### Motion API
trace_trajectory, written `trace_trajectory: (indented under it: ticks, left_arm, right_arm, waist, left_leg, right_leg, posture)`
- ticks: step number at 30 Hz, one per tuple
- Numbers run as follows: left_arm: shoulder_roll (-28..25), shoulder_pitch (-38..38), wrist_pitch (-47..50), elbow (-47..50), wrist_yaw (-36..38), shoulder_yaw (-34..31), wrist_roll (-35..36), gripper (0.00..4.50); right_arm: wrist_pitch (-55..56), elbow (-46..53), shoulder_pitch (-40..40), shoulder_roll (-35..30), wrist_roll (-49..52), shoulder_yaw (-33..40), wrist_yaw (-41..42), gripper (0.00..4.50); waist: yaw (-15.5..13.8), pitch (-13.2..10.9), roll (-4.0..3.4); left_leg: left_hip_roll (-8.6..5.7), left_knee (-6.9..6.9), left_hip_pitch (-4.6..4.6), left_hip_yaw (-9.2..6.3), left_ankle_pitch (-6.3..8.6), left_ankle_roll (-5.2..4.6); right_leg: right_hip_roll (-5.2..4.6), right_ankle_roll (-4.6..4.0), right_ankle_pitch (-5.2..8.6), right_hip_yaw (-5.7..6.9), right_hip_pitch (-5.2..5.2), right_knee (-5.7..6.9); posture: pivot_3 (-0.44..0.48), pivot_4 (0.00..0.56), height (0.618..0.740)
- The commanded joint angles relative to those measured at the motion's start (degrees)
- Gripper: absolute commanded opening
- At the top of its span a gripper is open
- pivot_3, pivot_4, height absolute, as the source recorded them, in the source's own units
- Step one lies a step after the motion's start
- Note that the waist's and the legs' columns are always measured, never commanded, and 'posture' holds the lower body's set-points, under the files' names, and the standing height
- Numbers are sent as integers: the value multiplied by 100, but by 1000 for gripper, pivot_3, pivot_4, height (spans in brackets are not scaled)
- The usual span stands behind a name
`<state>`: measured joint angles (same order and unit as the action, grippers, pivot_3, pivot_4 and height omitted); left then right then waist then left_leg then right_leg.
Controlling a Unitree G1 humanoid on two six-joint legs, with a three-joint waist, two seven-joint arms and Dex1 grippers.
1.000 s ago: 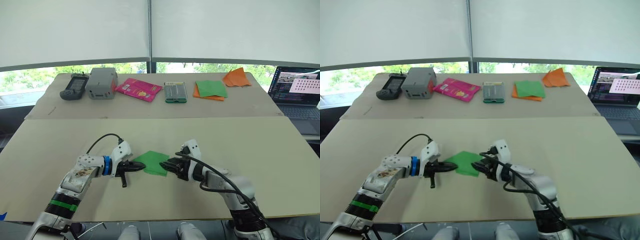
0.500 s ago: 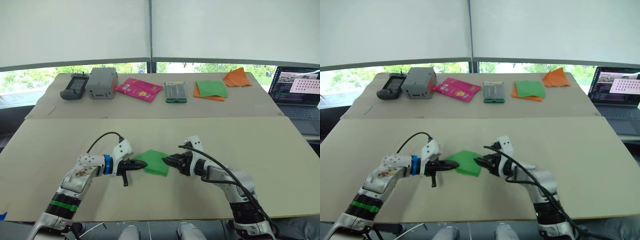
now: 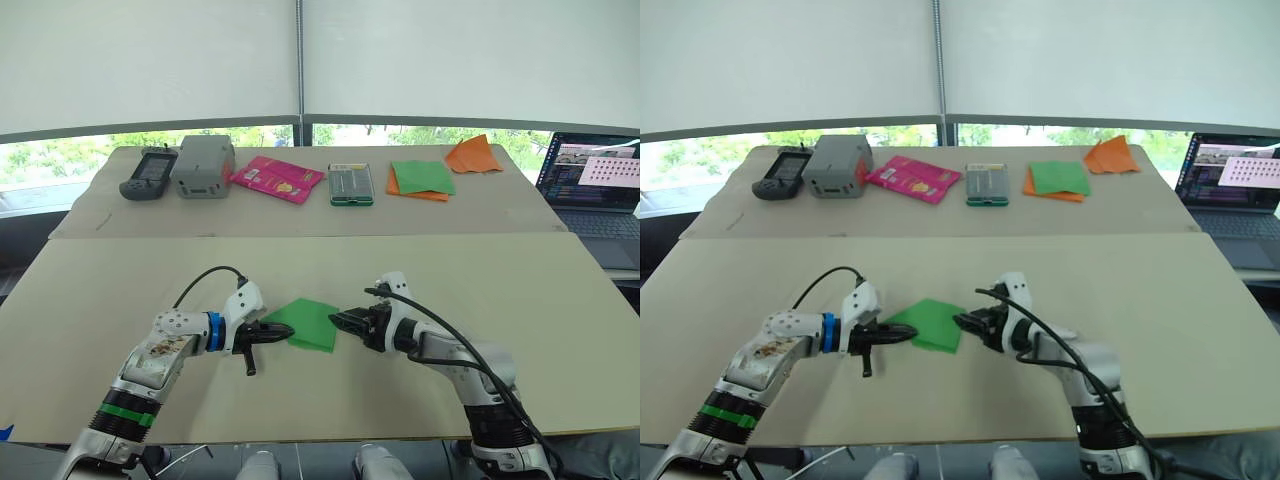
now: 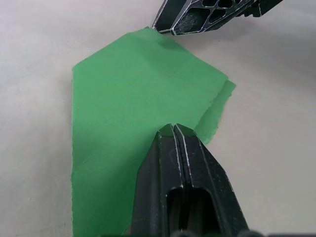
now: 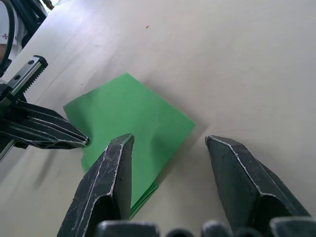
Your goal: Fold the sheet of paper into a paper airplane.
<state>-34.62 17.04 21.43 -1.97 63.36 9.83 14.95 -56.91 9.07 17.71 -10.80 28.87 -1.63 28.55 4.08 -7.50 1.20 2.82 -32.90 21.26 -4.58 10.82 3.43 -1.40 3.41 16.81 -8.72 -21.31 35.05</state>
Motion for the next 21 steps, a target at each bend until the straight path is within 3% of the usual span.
trace_trajectory:
  ticks: [1, 13, 21]
  left_arm:
    - [-66, 3, -72, 177, -19, -101, 27, 0]
    - [-99, -15, -111, 180, -29, -96, 18, 0]
    - [-95, -30, -123, 189, -36, -84, 10, 0]
  right_arm:
    - [-231, -105, 15, 85, 263, 67, 26, 2594]
    - [-1446, -278, 213, 331, 1322, 966, -175, 2594]
    - [-1451, -1358, 798, 786, 1494, 1635, -554, 2594]
  waist:
    - [2, 0, 0]
    - [1, -1, -2]
    - [0, -5, -9]
  left_leg:
    - [0, 0, 0, 0, 0, 0]
    - [0, 1, 0, 0, 0, 0]
    - [0, 4, 2, 0, 0, 0]
  right_leg:
    - [0, 0, 0, 0, 0, 1]
    - [0, -1, 0, 0, 0, 0]
    - [0, 1, -1, 0, -3, 1]
  posture:
    - [0, 150, 740]
    - [0, 150, 740]
    - [0, 150, 740]
